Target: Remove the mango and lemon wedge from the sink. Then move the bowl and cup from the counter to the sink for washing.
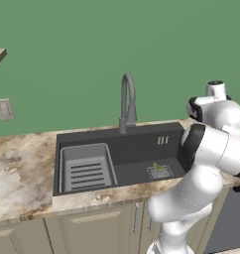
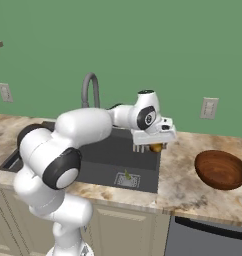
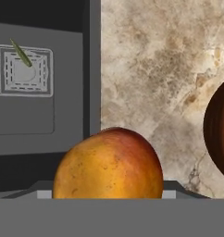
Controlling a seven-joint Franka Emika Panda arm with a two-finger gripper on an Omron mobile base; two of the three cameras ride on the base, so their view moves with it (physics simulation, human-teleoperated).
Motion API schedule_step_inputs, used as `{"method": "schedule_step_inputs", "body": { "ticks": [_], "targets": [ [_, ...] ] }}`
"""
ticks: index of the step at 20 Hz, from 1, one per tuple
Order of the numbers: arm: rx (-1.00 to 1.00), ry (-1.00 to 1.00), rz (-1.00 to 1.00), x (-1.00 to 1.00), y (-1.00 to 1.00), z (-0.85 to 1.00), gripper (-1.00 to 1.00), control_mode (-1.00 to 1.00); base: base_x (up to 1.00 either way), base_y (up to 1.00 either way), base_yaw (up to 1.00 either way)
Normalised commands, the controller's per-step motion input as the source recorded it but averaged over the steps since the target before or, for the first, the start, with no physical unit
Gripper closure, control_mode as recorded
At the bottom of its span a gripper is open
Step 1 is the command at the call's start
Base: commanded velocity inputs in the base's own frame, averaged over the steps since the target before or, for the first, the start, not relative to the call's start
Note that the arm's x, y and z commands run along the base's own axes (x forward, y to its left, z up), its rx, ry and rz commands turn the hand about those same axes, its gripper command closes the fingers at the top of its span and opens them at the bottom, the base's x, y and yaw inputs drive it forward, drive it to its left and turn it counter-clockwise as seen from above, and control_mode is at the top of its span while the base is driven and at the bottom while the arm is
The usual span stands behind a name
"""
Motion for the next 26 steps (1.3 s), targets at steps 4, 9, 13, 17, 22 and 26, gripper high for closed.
{"method": "schedule_step_inputs", "body": {
  "ticks": [4,9,13,17,22,26],
  "targets": [
    [0.0,0.0,0.07,0.09,-0.22,-0.11,1.0,-1.0,0.0,0.0,0.0],
    [0.0,0.0,0.1,0.13,-0.15,-0.15,1.0,-1.0,0.0,0.0,0.0],
    [0.0,0.0,0.12,0.11,-0.14,-0.18,1.0,-1.0,0.0,0.0,0.0],
    [0.0,0.0,0.16,0.15,-0.13,-0.18,1.0,-1.0,0.0,0.0,0.0],
    [0.0,0.0,0.21,0.16,-0.12,-0.13,1.0,-1.0,0.0,0.0,0.0],
    [0.0,0.0,0.3,0.12,-0.14,-0.07,1.0,-1.0,0.0,0.0,0.0]
  ]
}}
